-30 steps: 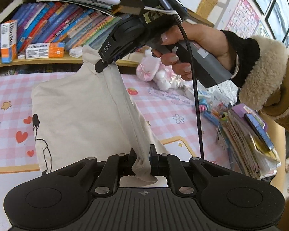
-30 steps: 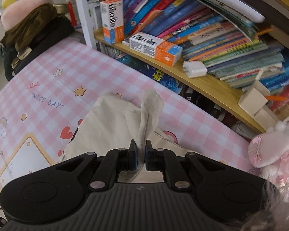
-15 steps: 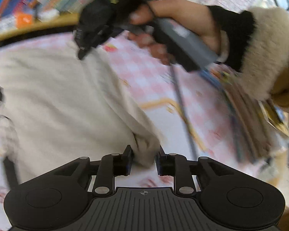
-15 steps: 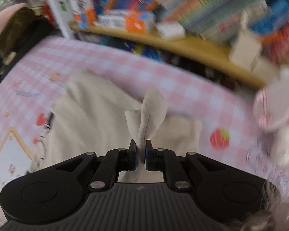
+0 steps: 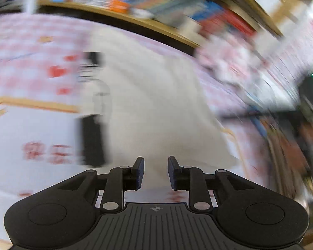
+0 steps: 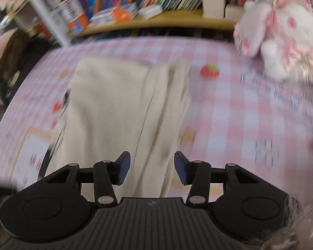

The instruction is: Fold clothes

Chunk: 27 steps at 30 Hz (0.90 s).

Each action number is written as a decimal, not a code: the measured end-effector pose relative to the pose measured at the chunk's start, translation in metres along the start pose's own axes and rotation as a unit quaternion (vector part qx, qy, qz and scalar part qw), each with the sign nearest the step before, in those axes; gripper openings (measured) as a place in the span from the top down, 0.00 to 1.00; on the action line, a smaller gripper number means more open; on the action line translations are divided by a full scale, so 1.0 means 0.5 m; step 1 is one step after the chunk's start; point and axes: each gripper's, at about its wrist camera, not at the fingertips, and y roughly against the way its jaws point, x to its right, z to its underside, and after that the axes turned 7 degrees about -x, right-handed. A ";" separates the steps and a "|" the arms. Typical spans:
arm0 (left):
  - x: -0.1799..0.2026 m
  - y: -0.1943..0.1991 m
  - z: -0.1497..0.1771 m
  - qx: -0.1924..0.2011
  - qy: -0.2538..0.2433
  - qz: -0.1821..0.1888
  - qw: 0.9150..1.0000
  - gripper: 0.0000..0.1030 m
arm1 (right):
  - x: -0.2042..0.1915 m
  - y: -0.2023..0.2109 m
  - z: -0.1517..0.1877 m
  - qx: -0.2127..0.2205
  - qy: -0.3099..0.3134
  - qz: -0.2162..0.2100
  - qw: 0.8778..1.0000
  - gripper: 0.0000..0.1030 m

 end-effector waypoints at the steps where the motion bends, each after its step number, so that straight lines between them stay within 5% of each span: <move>1: -0.015 -0.003 -0.003 0.003 0.007 -0.005 1.000 0.76 | -0.002 0.004 0.027 -0.007 0.003 -0.002 1.000 0.58; 6: -0.030 -0.022 0.004 -0.008 0.014 -0.022 1.000 0.76 | -0.047 -0.012 0.102 -0.029 0.030 -0.002 0.999 0.69; 8: -0.032 -0.028 0.009 -0.011 0.015 -0.023 1.000 0.77 | -0.060 -0.019 0.103 -0.027 0.042 0.002 0.999 0.91; 10: -0.031 -0.024 0.018 -0.012 0.020 -0.022 0.999 0.77 | -0.061 0.002 0.096 -0.004 0.041 -0.003 0.999 0.93; 13: -0.027 -0.024 0.022 -0.018 0.015 -0.020 1.000 0.77 | -0.056 0.018 0.089 0.017 0.036 -0.007 0.999 0.93; 18: -0.020 -0.028 0.017 -0.029 0.004 -0.020 0.999 0.77 | -0.014 -0.047 0.107 -0.034 -0.007 0.008 0.999 0.92; 21: -0.041 -0.015 -0.020 -0.015 0.019 -0.015 1.000 0.76 | -0.005 -0.044 0.107 -0.029 -0.016 -0.002 0.999 0.90; 24: -0.064 -0.002 -0.061 0.002 0.035 -0.009 0.999 0.76 | -0.004 -0.021 0.098 -0.008 -0.014 0.015 1.000 0.73; 27: -0.087 0.012 -0.101 0.018 0.052 -0.003 0.998 0.72 | -0.014 -0.008 0.096 0.019 -0.008 0.032 0.999 0.71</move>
